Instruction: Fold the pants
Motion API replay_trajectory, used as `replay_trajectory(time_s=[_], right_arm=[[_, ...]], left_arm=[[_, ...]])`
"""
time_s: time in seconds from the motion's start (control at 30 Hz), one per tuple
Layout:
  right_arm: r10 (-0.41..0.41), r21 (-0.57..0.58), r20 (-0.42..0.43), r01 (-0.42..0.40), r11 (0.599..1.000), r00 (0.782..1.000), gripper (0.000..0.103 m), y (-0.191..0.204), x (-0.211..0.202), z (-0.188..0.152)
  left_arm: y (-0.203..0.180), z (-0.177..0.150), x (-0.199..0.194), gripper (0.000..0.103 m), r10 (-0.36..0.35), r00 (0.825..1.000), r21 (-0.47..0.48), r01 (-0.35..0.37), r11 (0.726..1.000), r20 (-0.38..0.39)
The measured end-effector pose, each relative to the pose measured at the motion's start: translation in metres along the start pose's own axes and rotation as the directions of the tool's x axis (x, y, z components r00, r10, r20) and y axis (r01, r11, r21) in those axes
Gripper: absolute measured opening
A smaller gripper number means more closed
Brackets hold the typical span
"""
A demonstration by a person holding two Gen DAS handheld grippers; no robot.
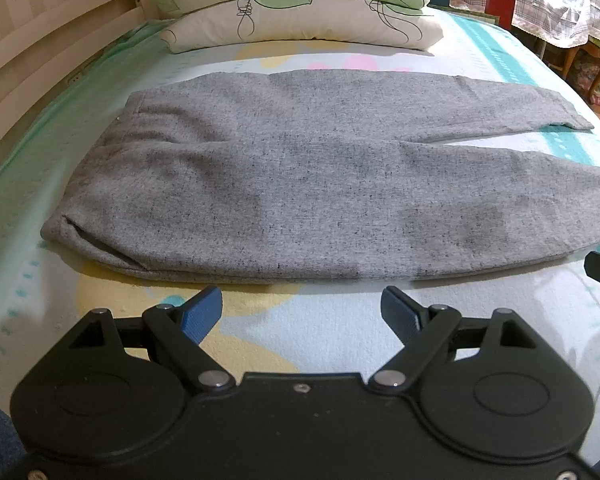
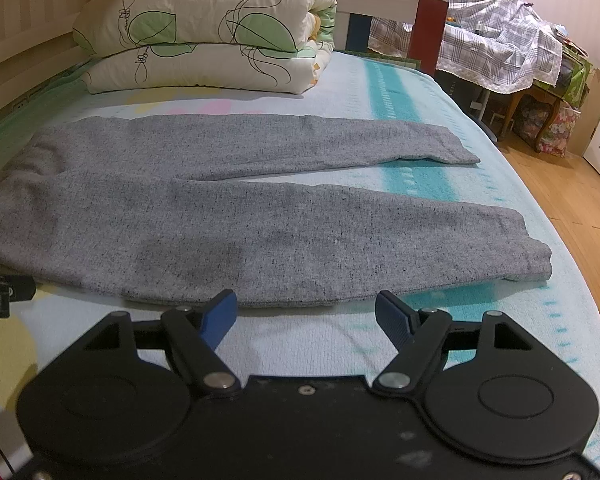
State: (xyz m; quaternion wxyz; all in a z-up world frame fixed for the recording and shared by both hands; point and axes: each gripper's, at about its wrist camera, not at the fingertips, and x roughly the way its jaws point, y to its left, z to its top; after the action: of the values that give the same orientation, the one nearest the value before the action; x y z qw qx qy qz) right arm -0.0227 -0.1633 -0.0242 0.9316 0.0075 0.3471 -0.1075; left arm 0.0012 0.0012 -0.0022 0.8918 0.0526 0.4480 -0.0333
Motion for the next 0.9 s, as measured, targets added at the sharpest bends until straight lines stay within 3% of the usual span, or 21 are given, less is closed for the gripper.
replay_trajectory(time_s=[0.9], right_arm=[[0.005,0.001,-0.011,-0.005,1.0,1.0,0.08,-0.0013,0.0007,0.0021]], left_arm=[[-0.0009,-0.0002,0.0006,0.086,-0.003,1.0,0.012,0.003,1.0,-0.006]])
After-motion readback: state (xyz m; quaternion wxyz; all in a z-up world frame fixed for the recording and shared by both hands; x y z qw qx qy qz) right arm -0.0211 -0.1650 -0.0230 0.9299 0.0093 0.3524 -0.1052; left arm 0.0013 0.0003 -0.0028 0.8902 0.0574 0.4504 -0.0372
